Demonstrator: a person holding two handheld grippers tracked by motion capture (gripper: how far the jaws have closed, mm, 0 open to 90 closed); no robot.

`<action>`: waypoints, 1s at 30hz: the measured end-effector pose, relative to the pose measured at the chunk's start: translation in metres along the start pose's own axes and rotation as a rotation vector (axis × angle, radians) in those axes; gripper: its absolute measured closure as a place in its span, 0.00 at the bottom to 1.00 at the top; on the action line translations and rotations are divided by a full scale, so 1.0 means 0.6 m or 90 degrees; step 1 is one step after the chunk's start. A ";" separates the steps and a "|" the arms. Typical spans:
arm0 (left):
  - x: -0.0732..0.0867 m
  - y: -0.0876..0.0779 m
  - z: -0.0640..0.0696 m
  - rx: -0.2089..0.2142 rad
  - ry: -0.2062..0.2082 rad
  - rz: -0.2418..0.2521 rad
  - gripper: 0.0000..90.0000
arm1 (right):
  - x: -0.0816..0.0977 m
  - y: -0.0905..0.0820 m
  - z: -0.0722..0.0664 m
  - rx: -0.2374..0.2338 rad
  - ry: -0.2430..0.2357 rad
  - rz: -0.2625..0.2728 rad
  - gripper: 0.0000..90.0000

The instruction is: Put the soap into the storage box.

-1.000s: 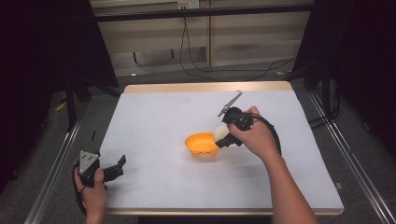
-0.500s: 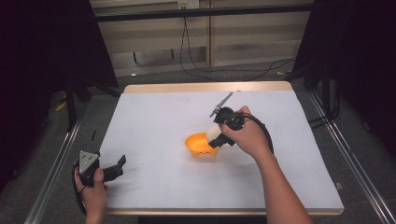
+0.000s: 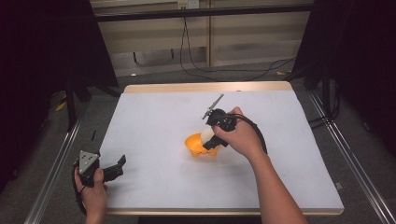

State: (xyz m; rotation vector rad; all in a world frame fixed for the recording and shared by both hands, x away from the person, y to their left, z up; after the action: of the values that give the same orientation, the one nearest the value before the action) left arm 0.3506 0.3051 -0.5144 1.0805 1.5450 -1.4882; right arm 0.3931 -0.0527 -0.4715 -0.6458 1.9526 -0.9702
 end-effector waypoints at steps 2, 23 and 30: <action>0.000 0.000 0.000 0.000 0.000 0.000 0.00 | -0.002 0.003 0.002 0.003 -0.006 -0.001 0.26; 0.000 0.000 0.000 -0.001 0.000 -0.002 0.00 | -0.013 0.025 0.001 -0.004 -0.007 -0.019 0.26; 0.000 0.000 -0.001 -0.001 0.001 -0.002 0.00 | -0.012 0.029 0.002 -0.006 -0.015 -0.026 0.25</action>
State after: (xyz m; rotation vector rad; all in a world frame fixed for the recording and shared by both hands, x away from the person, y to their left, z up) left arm 0.3507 0.3055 -0.5146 1.0790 1.5500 -1.4885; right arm 0.3966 -0.0376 -0.4829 -0.7018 1.9311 -0.9761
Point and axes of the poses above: each handheld gripper's, and its own axes: y roughly forward along the jaws, x roughly out of its underside, z roughly to its right, the point moved 8 cm from there along y, roughly forward along the jaws, and after that the axes turned 15 degrees about -x, right-handed, at the moved point
